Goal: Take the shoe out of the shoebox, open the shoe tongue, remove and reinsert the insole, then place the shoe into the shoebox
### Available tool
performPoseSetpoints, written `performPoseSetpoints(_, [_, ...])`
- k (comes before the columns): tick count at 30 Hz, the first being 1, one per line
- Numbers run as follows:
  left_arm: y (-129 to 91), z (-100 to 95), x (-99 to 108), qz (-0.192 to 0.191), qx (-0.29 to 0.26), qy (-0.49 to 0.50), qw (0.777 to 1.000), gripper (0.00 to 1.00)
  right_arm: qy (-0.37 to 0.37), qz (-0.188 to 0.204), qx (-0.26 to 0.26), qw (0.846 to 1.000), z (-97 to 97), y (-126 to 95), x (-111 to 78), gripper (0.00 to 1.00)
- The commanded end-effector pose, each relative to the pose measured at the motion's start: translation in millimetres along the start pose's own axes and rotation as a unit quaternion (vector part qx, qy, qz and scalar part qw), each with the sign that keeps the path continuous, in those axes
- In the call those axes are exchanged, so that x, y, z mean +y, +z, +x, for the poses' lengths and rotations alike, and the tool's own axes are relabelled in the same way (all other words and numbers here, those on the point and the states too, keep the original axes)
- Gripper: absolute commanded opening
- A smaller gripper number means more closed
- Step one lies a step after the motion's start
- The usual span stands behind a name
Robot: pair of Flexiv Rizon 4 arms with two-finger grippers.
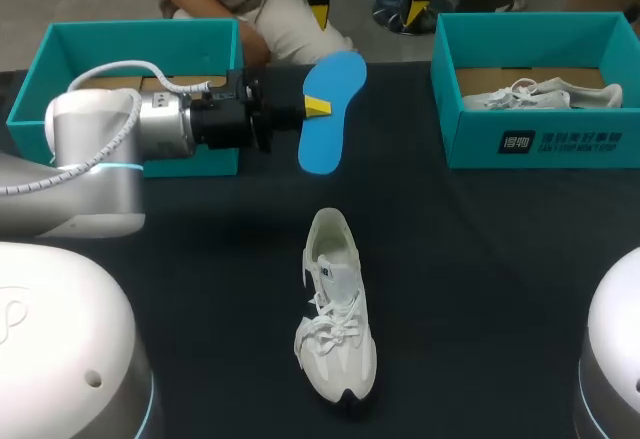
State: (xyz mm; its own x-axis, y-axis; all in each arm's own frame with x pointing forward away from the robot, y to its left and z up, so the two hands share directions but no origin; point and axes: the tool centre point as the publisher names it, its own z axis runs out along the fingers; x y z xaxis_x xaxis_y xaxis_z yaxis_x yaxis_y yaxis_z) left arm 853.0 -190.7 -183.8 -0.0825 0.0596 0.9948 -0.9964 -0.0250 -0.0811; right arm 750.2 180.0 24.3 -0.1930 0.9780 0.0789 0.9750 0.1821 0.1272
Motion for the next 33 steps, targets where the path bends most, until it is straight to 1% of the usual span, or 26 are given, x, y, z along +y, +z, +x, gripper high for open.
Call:
performPoseSetpoints(1, [-1,-0.1,1,-0.001,-0.001,0.000,1.000,0.00,0.002,0.012,-0.029,1.000,19.0,0,10.0,1.00])
performPoseSetpoints(3, [-1,-0.1,1,-0.001,-0.001,0.000,1.000,0.00,0.008,0.008,-0.026,1.000,15.3,-1,8.0,1.00])
performPoseSetpoints(6, [-1,-0.1,1,-0.001,-0.001,0.000,1.000,0.00,0.020,-0.001,-0.017,1.000,4.5,-6,3.0,1.00])
performPoseSetpoints(7, [-1,-0.1,1,-0.001,-0.001,0.000,1.000,0.00,0.030,-0.008,-0.012,0.999,-0.8,-9,0.2,1.00])
performPoseSetpoints(10, [-1,-0.1,1,-0.001,-0.001,0.000,1.000,0.00,0.036,-0.020,0.011,0.999,-7.5,-17,-3.5,1.00])
performPoseSetpoints(11, [-1,-0.1,1,-0.001,-0.001,0.000,1.000,0.00,0.039,-0.010,0.003,0.999,-7.8,-18,-3.9,1.00])
performPoseSetpoints(33, [-1,-0.1,1,-0.001,-0.001,0.000,1.000,0.00,0.039,-0.010,0.003,0.999,-7.8,-18,-3.9,1.00])
